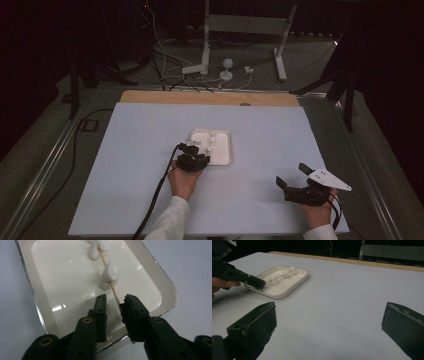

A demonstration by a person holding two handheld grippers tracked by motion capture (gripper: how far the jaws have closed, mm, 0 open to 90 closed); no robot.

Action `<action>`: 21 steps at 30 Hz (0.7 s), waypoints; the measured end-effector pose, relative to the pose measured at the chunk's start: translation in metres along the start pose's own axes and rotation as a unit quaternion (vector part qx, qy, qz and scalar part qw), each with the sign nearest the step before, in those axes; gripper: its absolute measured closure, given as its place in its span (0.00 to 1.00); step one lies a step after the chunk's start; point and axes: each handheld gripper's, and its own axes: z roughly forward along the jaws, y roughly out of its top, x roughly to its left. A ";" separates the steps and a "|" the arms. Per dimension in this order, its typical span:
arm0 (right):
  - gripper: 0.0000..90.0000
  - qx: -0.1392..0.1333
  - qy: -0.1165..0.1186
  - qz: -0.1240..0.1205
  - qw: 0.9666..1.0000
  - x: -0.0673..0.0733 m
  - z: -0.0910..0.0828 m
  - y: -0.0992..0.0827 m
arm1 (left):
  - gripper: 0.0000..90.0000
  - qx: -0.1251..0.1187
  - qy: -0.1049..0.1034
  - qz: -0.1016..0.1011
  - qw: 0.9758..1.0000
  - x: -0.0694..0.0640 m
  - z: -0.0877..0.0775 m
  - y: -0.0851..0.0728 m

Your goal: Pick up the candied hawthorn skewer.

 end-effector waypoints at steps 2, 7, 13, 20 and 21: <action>0.00 0.000 0.000 0.001 1.000 0.000 0.000 0.000 | 0.87 0.004 -0.003 -0.005 1.000 0.001 0.000 0.000; 0.00 0.001 0.001 0.003 1.000 0.000 0.000 0.000 | 0.98 0.011 -0.012 -0.020 1.000 0.004 0.000 0.001; 0.00 0.000 0.001 0.007 1.000 -0.002 0.000 0.000 | 0.99 0.007 -0.017 -0.022 1.000 0.004 -0.001 0.000; 0.00 0.001 0.001 0.009 1.000 -0.002 0.000 0.000 | 1.00 -0.012 -0.033 -0.031 0.999 0.006 -0.011 0.001; 0.00 0.001 0.001 0.009 1.000 -0.002 0.000 0.000 | 1.00 -0.015 -0.037 -0.032 0.999 0.006 -0.014 0.001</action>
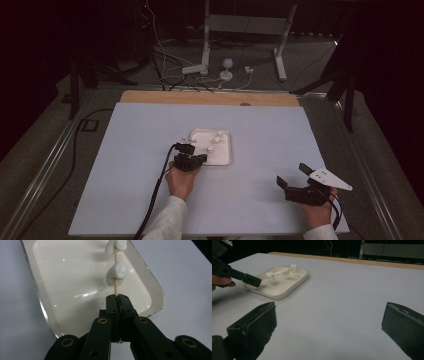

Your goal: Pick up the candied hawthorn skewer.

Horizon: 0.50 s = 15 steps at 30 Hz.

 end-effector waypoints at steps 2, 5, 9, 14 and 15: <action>0.00 0.000 0.000 0.000 1.000 0.000 0.000 0.000 | 1.00 -0.008 -0.005 0.003 1.000 0.000 -0.005 0.001; 0.00 0.000 0.000 0.000 1.000 0.000 0.000 0.000 | 1.00 -0.016 -0.010 0.004 1.000 0.000 -0.011 0.002; 0.00 0.000 0.000 0.000 1.000 0.000 0.000 0.000 | 1.00 -0.026 -0.016 0.001 1.000 0.002 -0.017 0.003; 0.00 -0.003 -0.001 0.002 1.000 0.000 -0.001 0.000 | 1.00 -0.036 -0.023 -0.004 0.999 0.003 -0.025 0.004; 0.00 -0.003 -0.001 0.002 1.000 0.000 -0.001 0.000 | 1.00 -0.038 -0.025 -0.005 0.999 0.002 -0.026 0.004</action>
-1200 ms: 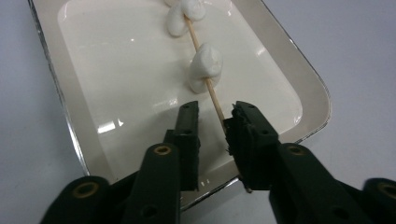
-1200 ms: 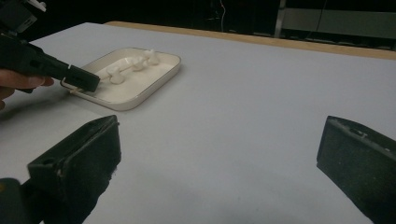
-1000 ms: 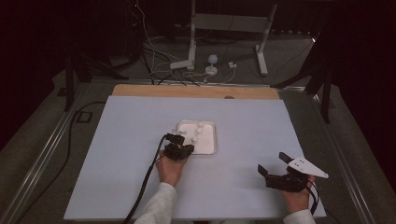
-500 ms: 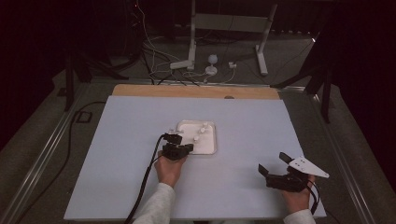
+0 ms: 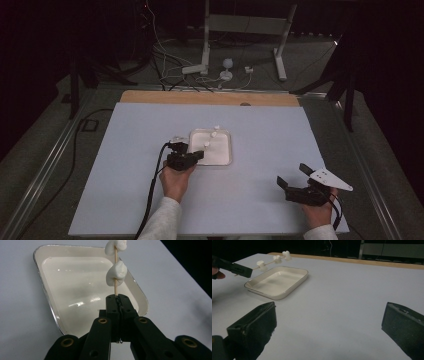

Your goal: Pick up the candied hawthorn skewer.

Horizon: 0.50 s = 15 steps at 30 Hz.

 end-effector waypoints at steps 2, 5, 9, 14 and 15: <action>0.00 -0.001 0.000 0.001 1.000 0.000 0.000 0.000 | 1.00 -0.001 -0.002 0.002 1.000 -0.001 -0.003 0.000; 0.00 0.000 0.000 0.001 1.000 0.000 0.000 0.000 | 1.00 -0.007 -0.005 0.004 1.000 -0.001 -0.007 0.000; 0.00 0.000 0.000 0.001 1.000 0.000 0.000 0.000 | 1.00 -0.015 -0.011 0.003 1.000 0.000 -0.013 0.001; 0.00 0.000 0.000 0.003 1.000 0.000 0.000 0.000 | 1.00 -0.025 -0.016 0.006 1.000 0.000 -0.020 0.000; 0.00 0.000 0.001 0.003 1.000 0.000 0.001 0.001 | 1.00 -0.026 -0.018 0.005 0.999 0.000 -0.021 -0.001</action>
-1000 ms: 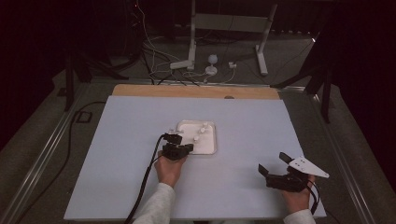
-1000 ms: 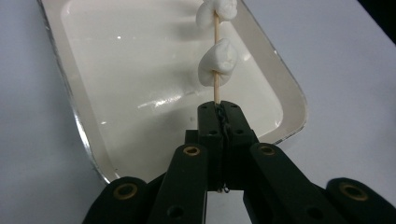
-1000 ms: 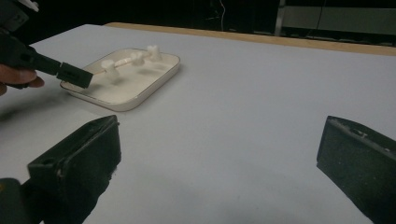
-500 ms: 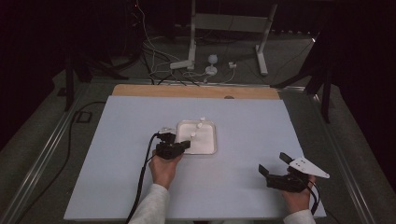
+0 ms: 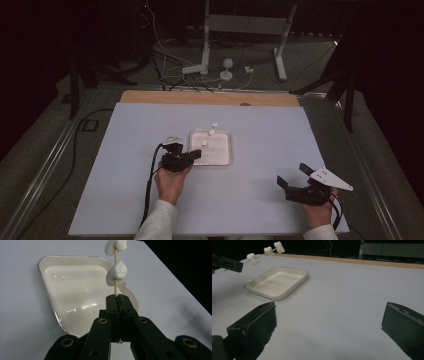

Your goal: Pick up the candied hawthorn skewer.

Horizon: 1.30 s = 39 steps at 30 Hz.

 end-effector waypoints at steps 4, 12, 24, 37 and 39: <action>0.00 0.002 0.005 0.003 1.000 0.000 0.002 0.000 | 1.00 -0.005 -0.002 0.002 1.000 0.002 -0.004 -0.002; 0.00 0.011 0.018 0.010 1.000 -0.004 0.008 0.006 | 1.00 -0.012 -0.004 0.002 1.000 0.006 -0.013 -0.009; 0.00 -0.003 0.050 -0.018 0.999 0.005 0.022 0.052 | 1.00 -0.027 -0.006 0.014 1.000 0.011 -0.035 -0.013; 0.00 0.015 0.082 -0.008 0.997 0.025 0.062 0.097 | 1.00 -0.034 -0.008 0.020 0.999 0.012 -0.044 -0.020; 0.00 0.017 0.084 -0.005 0.996 0.027 0.066 0.099 | 1.00 -0.035 -0.009 0.020 0.999 0.012 -0.044 -0.021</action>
